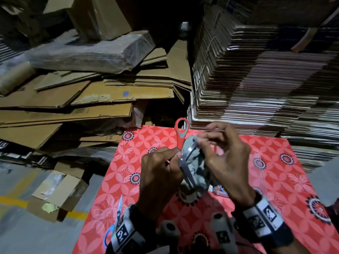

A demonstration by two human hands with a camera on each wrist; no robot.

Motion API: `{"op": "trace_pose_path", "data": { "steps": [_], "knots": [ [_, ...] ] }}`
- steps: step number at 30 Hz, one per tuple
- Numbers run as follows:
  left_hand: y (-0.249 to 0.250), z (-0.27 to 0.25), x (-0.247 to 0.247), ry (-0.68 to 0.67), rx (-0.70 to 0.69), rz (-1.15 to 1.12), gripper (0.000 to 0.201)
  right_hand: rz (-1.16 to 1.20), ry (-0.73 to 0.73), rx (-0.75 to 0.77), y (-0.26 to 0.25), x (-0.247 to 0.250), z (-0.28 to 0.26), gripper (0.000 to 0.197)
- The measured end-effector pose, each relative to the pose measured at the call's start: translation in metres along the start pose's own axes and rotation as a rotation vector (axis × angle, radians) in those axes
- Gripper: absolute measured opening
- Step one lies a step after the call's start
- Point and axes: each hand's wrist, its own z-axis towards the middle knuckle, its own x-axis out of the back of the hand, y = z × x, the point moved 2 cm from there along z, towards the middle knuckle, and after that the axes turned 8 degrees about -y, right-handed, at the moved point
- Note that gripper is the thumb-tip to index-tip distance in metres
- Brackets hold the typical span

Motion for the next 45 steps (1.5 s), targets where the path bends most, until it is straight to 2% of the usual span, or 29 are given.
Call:
{"op": "trace_pose_path", "data": {
  "steps": [3, 5, 12, 18, 23, 26, 30, 33, 39, 41, 45],
  "knots": [
    [-0.009, 0.0, -0.003, -0.032, -0.002, -0.006, 0.03, 0.013, -0.128, 0.008, -0.011, -0.016, -0.025, 0.037],
    [-0.006, 0.001, -0.002, -0.03, -0.013, -0.002, 0.03, 0.027, -0.14, 0.011, -0.01, -0.017, -0.024, 0.036],
    [-0.009, -0.003, 0.001, -0.063, -0.025, 0.043, 0.033, 0.03, 0.032, -0.006, 0.006, 0.012, 0.013, 0.031],
    [-0.005, 0.001, 0.002, -0.056, -0.036, 0.067, 0.028, -0.019, -0.144, 0.057, -0.011, -0.023, -0.023, 0.029],
    [-0.007, -0.002, 0.002, -0.068, -0.027, 0.084, 0.028, 0.012, -0.014, -0.016, 0.009, 0.002, 0.008, 0.029],
    [-0.006, 0.0, 0.002, -0.061, -0.017, 0.079, 0.028, 0.016, 0.019, -0.015, 0.006, -0.002, 0.003, 0.025],
    [-0.01, 0.002, 0.002, -0.076, 0.022, 0.032, 0.029, 0.02, -0.108, 0.047, -0.004, -0.026, -0.025, 0.032],
    [-0.01, 0.001, 0.0, -0.108, 0.071, -0.048, 0.032, 0.011, -0.15, 0.066, 0.0, -0.022, -0.023, 0.03],
    [-0.009, -0.005, 0.004, -0.146, 0.107, -0.163, 0.036, 0.133, 0.005, -0.033, 0.02, 0.022, 0.025, 0.03],
    [-0.009, -0.005, 0.005, -0.166, 0.124, -0.203, 0.037, 0.113, 0.016, -0.065, 0.027, 0.03, 0.031, 0.031],
    [-0.011, -0.002, 0.009, -0.152, 0.118, -0.204, 0.041, 0.236, 0.139, -0.096, 0.025, 0.046, 0.032, 0.034]
  ]
}}
